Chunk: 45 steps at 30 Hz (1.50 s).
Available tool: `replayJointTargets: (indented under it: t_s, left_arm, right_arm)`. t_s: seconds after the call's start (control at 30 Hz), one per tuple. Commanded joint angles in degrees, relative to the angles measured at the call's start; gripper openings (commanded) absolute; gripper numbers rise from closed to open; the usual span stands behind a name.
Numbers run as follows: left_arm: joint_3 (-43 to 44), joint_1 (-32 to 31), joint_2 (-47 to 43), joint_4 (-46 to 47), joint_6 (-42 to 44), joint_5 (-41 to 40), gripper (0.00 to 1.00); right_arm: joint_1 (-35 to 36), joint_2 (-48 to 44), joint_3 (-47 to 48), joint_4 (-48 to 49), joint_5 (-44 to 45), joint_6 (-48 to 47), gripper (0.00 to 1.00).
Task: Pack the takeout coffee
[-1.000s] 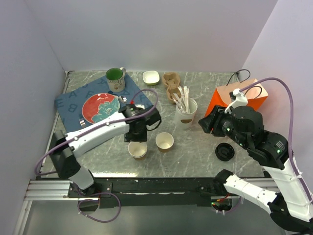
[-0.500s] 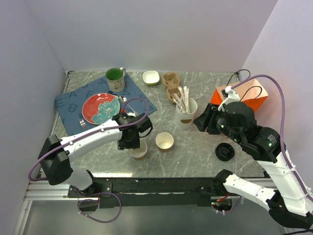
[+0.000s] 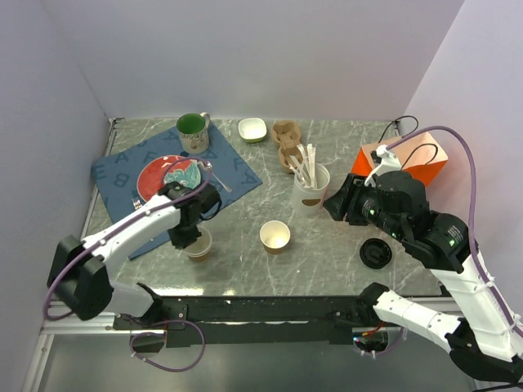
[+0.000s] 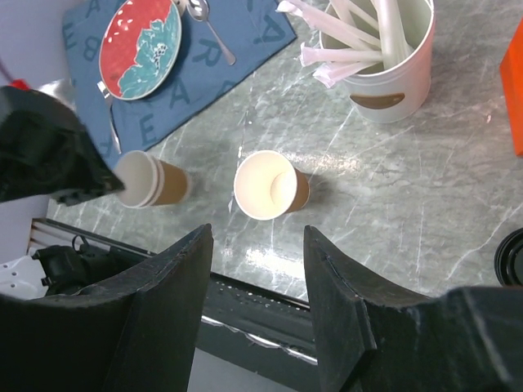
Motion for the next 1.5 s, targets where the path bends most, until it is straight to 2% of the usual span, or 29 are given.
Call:
replayJointTargets:
  t_s: [0.0, 0.17, 0.27, 0.33, 0.37, 0.47, 0.63, 0.7, 0.73, 0.77, 0.9, 1.1, 1.23, 1.47]
  left_arm:
    - [-3.37, 4.34, -6.67, -6.13, -1.26, -2.37, 0.18]
    - [-8.81, 9.88, -11.69, -6.04, 1.11, -2.55, 0.18]
    - [-7.78, 12.61, -13.62, -6.13, 2.43, -3.34, 0.23]
    - [-5.58, 13.67, -13.98, -6.04, 3.66, -3.60, 0.32]
    - [-2.70, 13.67, -13.89, -5.96, 3.84, -3.69, 0.45]
    - [3.36, 13.67, -13.54, -5.96, 5.77, -4.91, 0.64]
    - [13.22, 13.76, -13.54, -5.87, 8.23, -4.75, 0.79]
    - [16.92, 13.76, -14.50, -1.76, 11.55, -1.00, 0.87]
    - [17.28, 13.76, -15.20, 1.66, 13.40, 1.30, 0.96]
    - [17.63, 13.67, -15.82, 6.13, 15.86, 3.84, 0.99]
    - [16.67, 13.67, -19.15, 15.98, 17.99, 14.21, 0.97]
    - [8.86, 13.67, -28.29, 29.52, 18.08, 19.33, 0.97]
    - [5.86, 13.67, -29.10, 29.91, 19.48, 21.79, 0.97]
    - [2.26, 13.67, -28.12, 31.39, 21.15, 25.39, 0.97]
  right_arm:
    - [-0.27, 0.53, 1.17, 1.10, -0.95, -1.43, 0.56]
    - [-0.27, 1.15, 1.52, 1.28, -2.00, -1.78, 0.57]
    - [-0.27, 0.97, 0.74, 2.07, -2.62, -1.96, 0.57]
    - [-0.27, 1.15, 0.82, 2.16, -2.88, -2.31, 0.57]
    - [-0.27, 1.23, 0.91, 2.16, -3.15, -2.48, 0.57]
    - [-0.18, 1.41, 1.17, 2.16, -3.50, -3.19, 0.58]
    - [-0.35, 0.53, 0.82, -0.64, -1.57, -4.42, 0.59]
    - [-0.27, 0.09, -1.27, -1.35, 0.44, -4.77, 0.60]
    - [-0.35, 0.09, -2.16, -1.97, 1.15, -4.68, 0.60]
    - [-0.27, 0.35, -4.25, -2.93, 1.77, -4.51, 0.60]
    - [-0.35, 1.06, -10.42, -5.75, 5.81, -1.26, 0.59]
    - [-0.79, -0.78, -23.07, -6.19, 7.04, 4.80, 0.59]
    - [-1.23, -2.54, -31.23, -7.16, 12.04, 11.56, 0.58]
    - [-4.04, 4.56, -32.66, -8.39, 18.89, 20.35, 0.57]
